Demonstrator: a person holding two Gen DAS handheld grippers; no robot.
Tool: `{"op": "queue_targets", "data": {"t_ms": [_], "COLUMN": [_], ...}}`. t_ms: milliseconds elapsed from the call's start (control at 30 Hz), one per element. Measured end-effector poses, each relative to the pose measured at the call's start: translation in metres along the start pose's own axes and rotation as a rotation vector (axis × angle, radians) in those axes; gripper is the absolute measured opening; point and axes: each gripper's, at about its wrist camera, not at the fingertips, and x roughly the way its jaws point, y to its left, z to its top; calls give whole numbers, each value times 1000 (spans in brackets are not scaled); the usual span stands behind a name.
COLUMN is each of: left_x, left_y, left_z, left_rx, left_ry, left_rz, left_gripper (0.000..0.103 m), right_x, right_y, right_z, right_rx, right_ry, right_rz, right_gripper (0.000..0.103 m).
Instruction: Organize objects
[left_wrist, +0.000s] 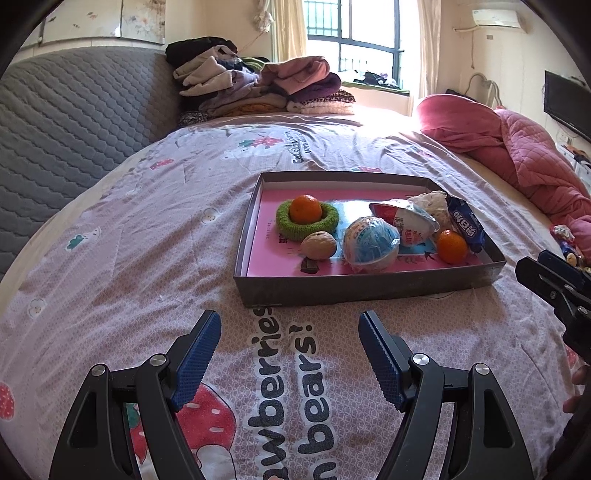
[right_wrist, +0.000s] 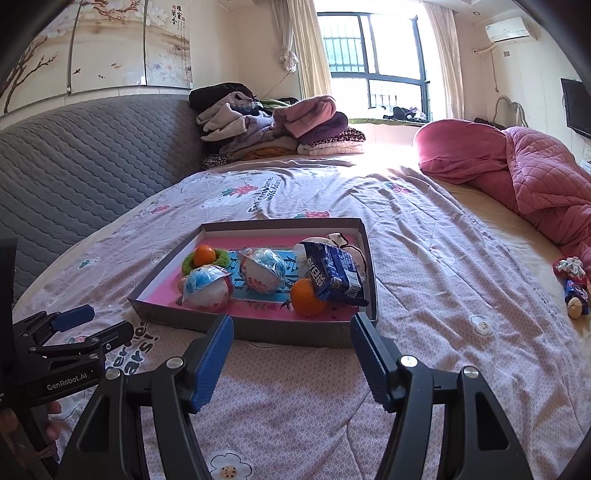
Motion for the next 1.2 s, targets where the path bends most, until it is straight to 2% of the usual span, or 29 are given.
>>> {"op": "queue_targets", "data": {"t_ms": [400, 1200], "left_x": [14, 11], "left_y": [2, 3], "left_z": [-14, -20], "left_rx": [-18, -20], "left_ry": [42, 32], "left_rz": [0, -2], "left_gripper": [78, 78], "right_x": [8, 17], "right_y": [-2, -7], "right_z": [-19, -33], "right_rx": [14, 32], "right_ry": [47, 108], "right_rz": [-8, -8], "right_gripper": [65, 65]}}
